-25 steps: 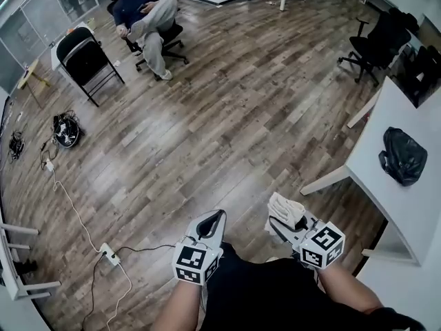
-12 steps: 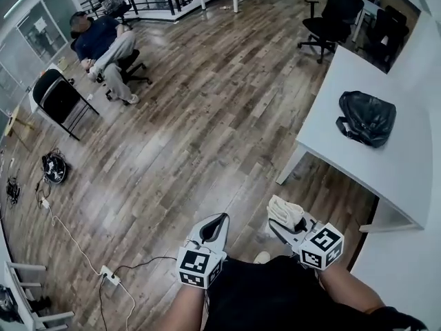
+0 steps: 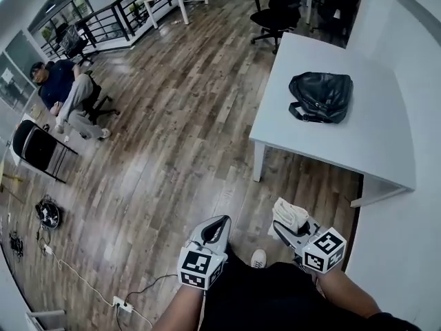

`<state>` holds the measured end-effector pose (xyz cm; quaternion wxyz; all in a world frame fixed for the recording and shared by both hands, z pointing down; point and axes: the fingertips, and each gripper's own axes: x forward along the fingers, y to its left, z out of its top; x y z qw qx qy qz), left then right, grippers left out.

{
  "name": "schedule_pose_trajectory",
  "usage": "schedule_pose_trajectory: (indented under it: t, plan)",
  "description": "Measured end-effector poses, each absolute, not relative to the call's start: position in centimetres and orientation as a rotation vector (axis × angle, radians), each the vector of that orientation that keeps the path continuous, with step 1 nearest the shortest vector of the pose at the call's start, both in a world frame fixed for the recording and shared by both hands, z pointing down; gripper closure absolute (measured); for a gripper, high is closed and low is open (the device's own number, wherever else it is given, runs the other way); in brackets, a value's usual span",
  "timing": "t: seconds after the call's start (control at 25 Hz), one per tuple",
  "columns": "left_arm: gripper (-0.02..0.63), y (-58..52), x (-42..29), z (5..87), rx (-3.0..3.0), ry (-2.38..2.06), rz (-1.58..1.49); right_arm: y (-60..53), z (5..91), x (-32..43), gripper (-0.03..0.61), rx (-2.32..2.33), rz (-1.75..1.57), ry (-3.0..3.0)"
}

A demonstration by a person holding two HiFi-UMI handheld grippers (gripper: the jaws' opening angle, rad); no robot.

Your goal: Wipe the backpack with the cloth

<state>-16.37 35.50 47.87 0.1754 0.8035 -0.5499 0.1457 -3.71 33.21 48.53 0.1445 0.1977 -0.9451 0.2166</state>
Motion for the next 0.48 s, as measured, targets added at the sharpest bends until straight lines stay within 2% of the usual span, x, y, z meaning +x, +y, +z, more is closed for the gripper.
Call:
schedule_pose_trajectory:
  t: [0.48]
  plan:
    - [0.607, 29.7, -7.3, 48.3, 2.516, -1.212, 0.440, 31.3, 48.7, 5.3, 0.477, 0.969, 0.649, -2.631]
